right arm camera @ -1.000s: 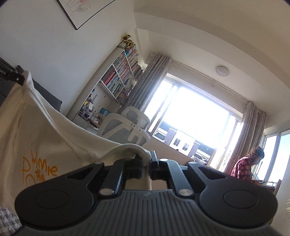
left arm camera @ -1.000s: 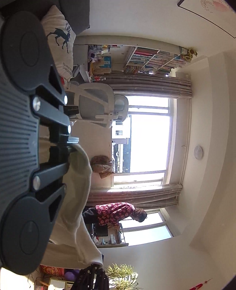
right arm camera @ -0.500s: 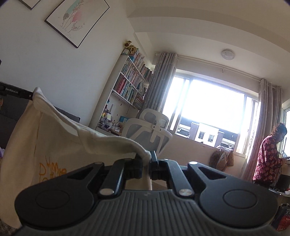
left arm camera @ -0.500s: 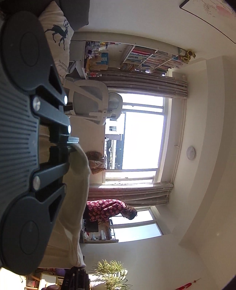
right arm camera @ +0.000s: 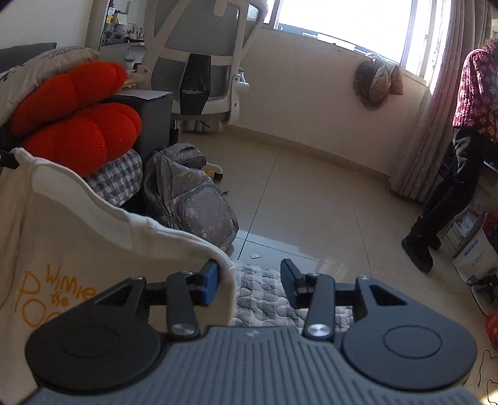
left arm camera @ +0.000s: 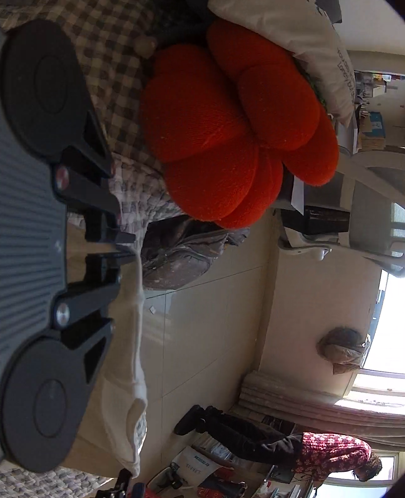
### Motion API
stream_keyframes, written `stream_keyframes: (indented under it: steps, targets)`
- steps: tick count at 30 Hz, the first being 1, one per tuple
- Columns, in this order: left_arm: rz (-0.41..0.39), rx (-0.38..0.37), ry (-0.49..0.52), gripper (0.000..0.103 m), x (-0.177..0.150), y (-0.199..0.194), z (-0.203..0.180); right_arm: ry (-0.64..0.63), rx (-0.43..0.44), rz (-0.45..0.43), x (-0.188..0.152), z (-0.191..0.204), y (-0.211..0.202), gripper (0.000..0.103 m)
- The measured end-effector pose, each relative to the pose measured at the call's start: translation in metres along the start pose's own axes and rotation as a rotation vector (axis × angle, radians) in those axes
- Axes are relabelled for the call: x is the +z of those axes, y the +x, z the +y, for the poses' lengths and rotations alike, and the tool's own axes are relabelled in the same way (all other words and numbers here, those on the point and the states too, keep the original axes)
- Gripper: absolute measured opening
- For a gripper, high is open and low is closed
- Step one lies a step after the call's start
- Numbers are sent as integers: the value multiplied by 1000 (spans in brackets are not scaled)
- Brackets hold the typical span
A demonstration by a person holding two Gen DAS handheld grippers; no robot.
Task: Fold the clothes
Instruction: 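Lay the sweatshirt flat on the bed and open both grippers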
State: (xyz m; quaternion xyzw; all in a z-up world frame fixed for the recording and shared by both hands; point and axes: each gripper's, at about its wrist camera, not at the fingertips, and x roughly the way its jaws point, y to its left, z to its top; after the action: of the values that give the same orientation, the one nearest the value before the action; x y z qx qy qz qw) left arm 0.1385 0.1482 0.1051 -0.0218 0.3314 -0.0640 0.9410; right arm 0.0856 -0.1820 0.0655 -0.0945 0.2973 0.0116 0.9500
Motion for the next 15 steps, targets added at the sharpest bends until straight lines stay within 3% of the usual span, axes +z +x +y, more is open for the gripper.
stream_keyframes:
  steps: [3,5,9,13,15]
  targets:
    - [2,11,2,13,-25,-6,16,-10,55,18,-32,2,-8,55]
    - [3,-2,17,17,-40,-29,22,1,86,18,-43,1,-26,60]
    - [11,-78,56,39,-84,-89,25,127,227,49,-74,-13,-79,65]
    - [65,-92,97,39,-148,-140,20,227,367,79,-112,-7,-132,69]
    - [80,-105,101,46,-178,-158,21,249,429,95,-136,1,-157,69]
